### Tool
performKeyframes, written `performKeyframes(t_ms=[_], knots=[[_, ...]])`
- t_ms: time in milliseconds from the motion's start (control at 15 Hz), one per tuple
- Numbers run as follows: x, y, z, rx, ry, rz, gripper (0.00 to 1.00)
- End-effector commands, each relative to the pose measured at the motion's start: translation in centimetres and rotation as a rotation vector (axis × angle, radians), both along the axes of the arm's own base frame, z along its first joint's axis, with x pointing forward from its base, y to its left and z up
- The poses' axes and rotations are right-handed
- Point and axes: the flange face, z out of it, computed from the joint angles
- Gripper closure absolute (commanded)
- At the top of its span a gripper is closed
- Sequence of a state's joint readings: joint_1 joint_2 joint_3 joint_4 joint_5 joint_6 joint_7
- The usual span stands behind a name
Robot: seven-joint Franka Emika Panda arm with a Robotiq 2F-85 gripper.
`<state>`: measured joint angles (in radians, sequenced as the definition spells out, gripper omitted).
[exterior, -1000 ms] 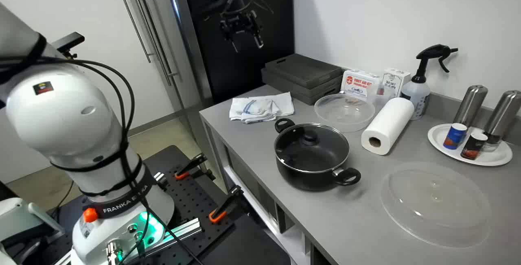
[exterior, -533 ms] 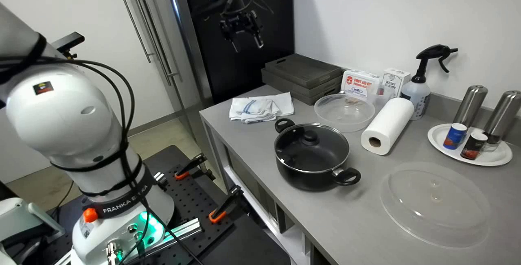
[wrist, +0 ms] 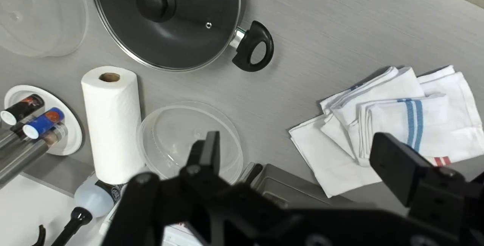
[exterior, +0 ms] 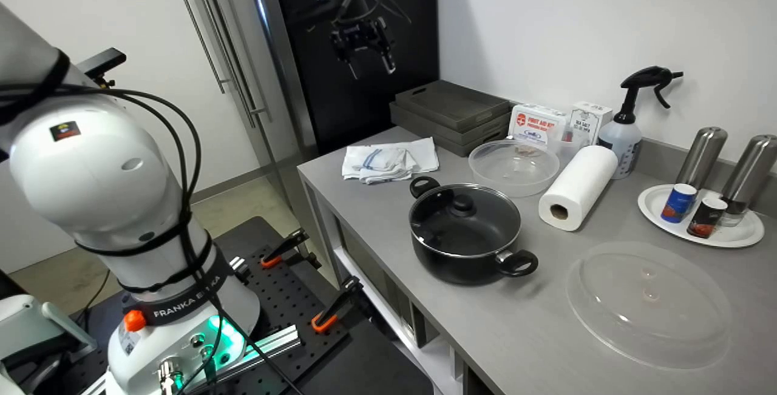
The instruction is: Pick up the lid from the pot and put it on the counter
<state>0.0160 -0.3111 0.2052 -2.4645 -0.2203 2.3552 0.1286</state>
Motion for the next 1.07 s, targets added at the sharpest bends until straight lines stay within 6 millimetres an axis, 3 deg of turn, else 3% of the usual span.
performKeyframes(t_ms=[0,600,1000], knots=[[1.7,-1.6,-0.2,0.034,0.023,-0.027,0.0],[6.4,-8.7,-1.4,0.249,0.093,-0.131,0.0],[9.1,-13.4,-3.6,0.365,0.148,-0.215,0.0]])
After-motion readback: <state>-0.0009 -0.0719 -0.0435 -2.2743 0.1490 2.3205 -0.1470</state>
